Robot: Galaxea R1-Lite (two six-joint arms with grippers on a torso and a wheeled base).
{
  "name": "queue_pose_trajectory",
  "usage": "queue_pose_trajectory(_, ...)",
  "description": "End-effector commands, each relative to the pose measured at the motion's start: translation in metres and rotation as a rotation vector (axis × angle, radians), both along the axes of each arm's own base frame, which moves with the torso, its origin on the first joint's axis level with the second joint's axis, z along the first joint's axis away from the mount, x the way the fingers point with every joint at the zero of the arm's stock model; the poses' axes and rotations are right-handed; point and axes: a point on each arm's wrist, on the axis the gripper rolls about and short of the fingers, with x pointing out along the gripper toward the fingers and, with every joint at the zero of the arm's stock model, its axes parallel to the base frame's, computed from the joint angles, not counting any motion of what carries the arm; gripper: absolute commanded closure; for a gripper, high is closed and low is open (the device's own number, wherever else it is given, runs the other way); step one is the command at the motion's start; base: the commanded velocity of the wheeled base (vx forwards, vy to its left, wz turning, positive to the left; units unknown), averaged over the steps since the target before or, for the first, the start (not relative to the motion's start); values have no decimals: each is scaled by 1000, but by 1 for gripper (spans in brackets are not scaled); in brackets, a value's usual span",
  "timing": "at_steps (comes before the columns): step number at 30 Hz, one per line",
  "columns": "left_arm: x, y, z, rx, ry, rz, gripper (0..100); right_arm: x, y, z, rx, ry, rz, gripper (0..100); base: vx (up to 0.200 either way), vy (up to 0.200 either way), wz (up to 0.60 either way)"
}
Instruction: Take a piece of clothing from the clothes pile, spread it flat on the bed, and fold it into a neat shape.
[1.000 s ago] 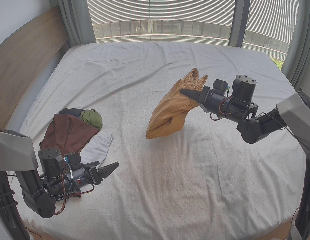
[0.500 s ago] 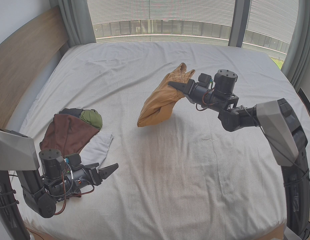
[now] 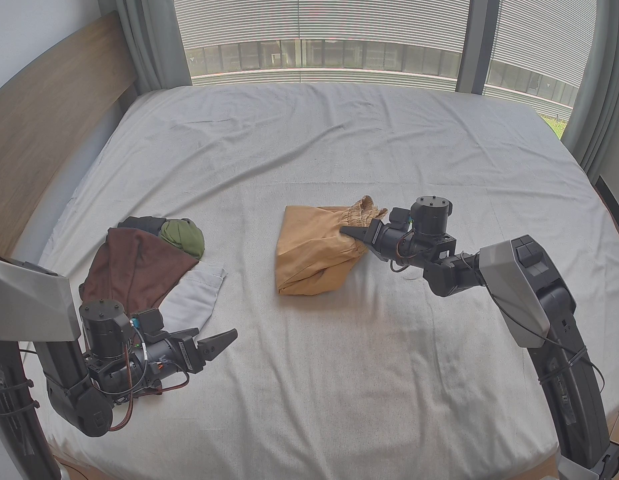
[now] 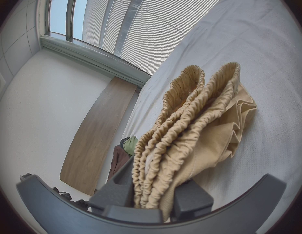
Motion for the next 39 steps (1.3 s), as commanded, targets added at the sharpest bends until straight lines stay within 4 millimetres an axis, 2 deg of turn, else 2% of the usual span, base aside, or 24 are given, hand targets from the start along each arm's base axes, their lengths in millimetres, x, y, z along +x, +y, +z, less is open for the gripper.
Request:
queue_pose_trajectory(1,0,-1,0,0,1,-3,0,-9,-16,4,-40,20,-18,100,0,0,0)
queue_pose_trajectory(4,0,-1,0,0,0,-3,0,-23,-21,6,-81,40,-20,100,0,0,0)
queue_pose_trajectory(8,0,-1,0,0,0,-5,0,-36,-24,-6,-127,82,-40,100,0,0,0)
queue_pose_trajectory(11,-1,-2,0,0,-2,-8,0,-37,-25,-16,-142,58,-77,100,0,0,0)
queue_pose_trajectory(19,-1,-4,0,0,-2,-15,0,-43,-25,-21,-132,23,-80,100,0,0,0)
queue_pose_trajectory(20,-1,-4,0,0,-2,-15,0,-43,-25,-21,-131,19,-83,0,0,0,0)
queue_pose_trajectory(26,-2,-6,1,-1,-3,-22,0,-46,-30,-25,-155,39,-140,0,0,0,0)
queue_pose_trajectory(27,-2,-5,2,-1,-6,-20,0,-51,-34,-27,-164,58,-147,0,0,0,0)
queue_pose_trajectory(32,-2,-6,3,-3,-14,-22,0,-68,-57,4,-180,6,-181,0,0,0,0)
queue_pose_trajectory(35,-2,-6,7,-8,-28,-21,0,-85,-72,37,-219,-61,-208,0,0,0,0)
queue_pose_trajectory(39,-1,-6,8,-10,-32,-23,0,-103,-77,72,-240,-144,-229,0,0,0,0)
